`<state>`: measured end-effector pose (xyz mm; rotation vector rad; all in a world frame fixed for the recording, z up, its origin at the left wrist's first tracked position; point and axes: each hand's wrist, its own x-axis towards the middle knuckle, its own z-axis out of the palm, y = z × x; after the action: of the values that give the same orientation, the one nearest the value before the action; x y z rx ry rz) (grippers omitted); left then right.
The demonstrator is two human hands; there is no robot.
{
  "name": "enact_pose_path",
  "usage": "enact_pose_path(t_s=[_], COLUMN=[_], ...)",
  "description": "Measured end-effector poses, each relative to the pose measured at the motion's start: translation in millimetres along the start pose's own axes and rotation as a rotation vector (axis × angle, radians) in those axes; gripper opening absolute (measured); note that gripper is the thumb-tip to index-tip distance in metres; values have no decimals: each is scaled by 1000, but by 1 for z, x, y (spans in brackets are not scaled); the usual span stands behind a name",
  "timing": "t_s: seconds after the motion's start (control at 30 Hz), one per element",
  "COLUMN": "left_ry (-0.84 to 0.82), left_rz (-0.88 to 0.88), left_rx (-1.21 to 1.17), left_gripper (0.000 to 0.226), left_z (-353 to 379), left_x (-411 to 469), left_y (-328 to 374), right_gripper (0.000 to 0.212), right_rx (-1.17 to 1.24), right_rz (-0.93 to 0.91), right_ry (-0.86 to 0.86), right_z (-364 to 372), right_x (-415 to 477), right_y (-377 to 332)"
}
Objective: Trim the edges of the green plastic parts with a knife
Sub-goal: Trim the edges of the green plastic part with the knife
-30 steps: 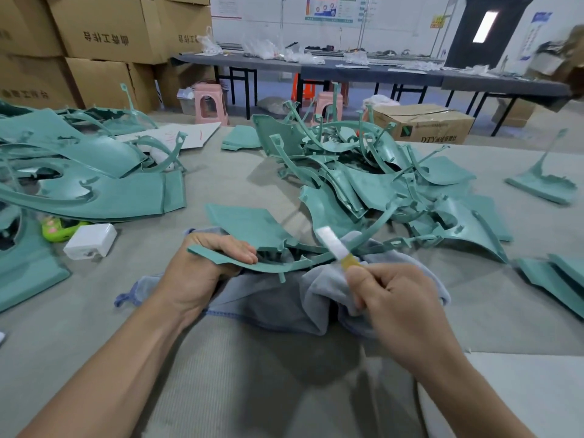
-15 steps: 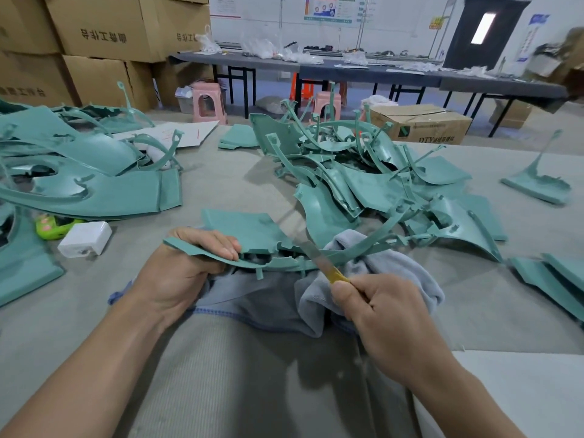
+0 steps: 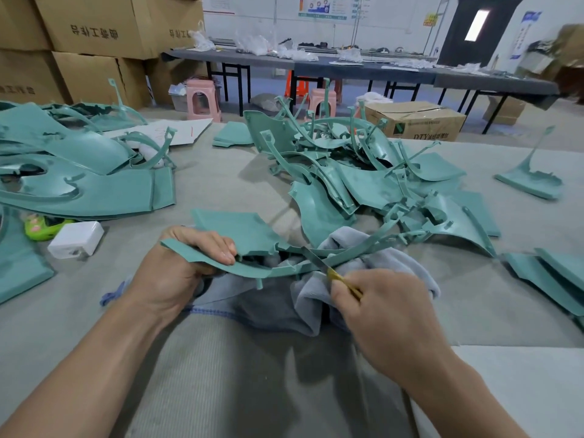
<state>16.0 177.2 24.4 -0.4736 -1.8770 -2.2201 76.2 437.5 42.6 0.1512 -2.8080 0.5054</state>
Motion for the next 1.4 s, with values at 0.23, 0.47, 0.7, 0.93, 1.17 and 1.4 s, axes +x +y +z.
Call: enact_pose_path(t_s=[0.23,0.47,0.7,0.93,1.17,1.4], left_ry=[-43,-54,-18,76,196,361], left_rz=[39,44,12,-64,-186,-390], left_rx=[22,44,41,43,-212,-719], left_gripper=[34,32,33,51,49,43], left_z=[4,3,3,8,13,21], left_x=[1,1,0,-1,-4,-3], left_y=[4,4,4,8,14,29], right_gripper=[48,51,44,42,52,27], right_rx=[-66,-192,-203,-107,110,1027], right_rz=[19,279,209,-82,152,181], right_ry=[221,359,296,229,450,226], right_z=[-11,-21,-8,6,-20,-15], right_x=[3,11,5,-11,-2,2], right_y=[16,28,23,4,34,22])
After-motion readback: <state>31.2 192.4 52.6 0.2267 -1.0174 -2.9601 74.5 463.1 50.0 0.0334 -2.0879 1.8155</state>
